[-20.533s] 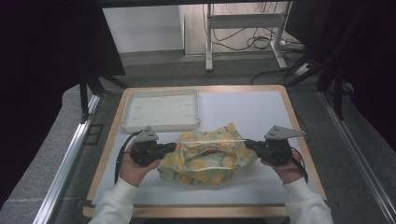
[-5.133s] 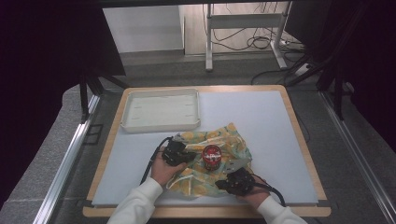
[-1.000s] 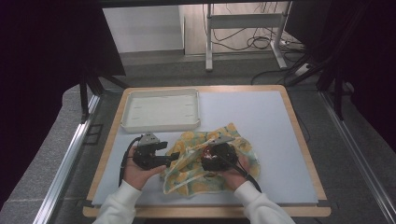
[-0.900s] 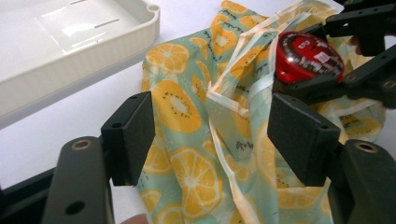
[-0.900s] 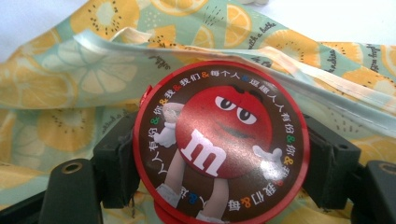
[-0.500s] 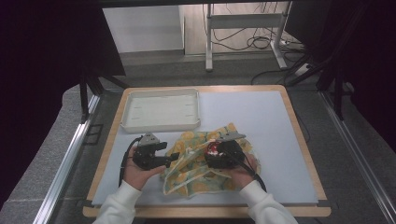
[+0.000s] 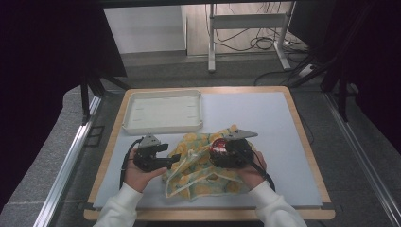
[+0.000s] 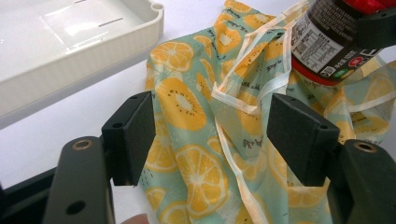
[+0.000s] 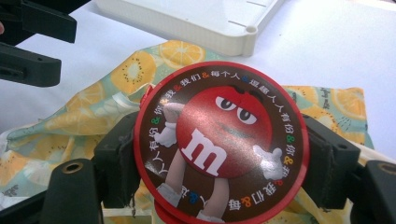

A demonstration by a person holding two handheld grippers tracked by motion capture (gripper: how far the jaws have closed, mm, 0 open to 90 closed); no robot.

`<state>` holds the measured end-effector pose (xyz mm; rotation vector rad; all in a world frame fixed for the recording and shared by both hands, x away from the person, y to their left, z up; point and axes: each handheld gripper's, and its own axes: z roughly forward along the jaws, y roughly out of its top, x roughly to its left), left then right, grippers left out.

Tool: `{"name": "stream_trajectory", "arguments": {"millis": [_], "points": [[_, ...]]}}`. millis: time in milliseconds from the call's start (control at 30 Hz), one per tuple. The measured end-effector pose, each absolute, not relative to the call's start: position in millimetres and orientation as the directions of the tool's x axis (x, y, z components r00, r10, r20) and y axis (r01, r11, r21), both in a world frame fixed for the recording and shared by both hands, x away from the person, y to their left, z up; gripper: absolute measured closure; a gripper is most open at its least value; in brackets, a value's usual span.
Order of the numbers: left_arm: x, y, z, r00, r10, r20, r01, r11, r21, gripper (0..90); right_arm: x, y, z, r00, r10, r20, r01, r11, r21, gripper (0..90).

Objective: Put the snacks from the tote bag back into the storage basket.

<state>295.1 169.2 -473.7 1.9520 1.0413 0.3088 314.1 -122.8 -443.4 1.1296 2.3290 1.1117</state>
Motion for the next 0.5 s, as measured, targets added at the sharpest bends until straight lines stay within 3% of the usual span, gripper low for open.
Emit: {"name": "stream_trajectory", "arguments": {"millis": [500], "points": [[295.5,168.5,-474.5,0.621,0.766,-0.168,0.548,-0.271,0.791,32.6,315.1,-129.2,-433.0,-0.659,0.751,0.042,0.482,0.380,0.789,25.5]]}}
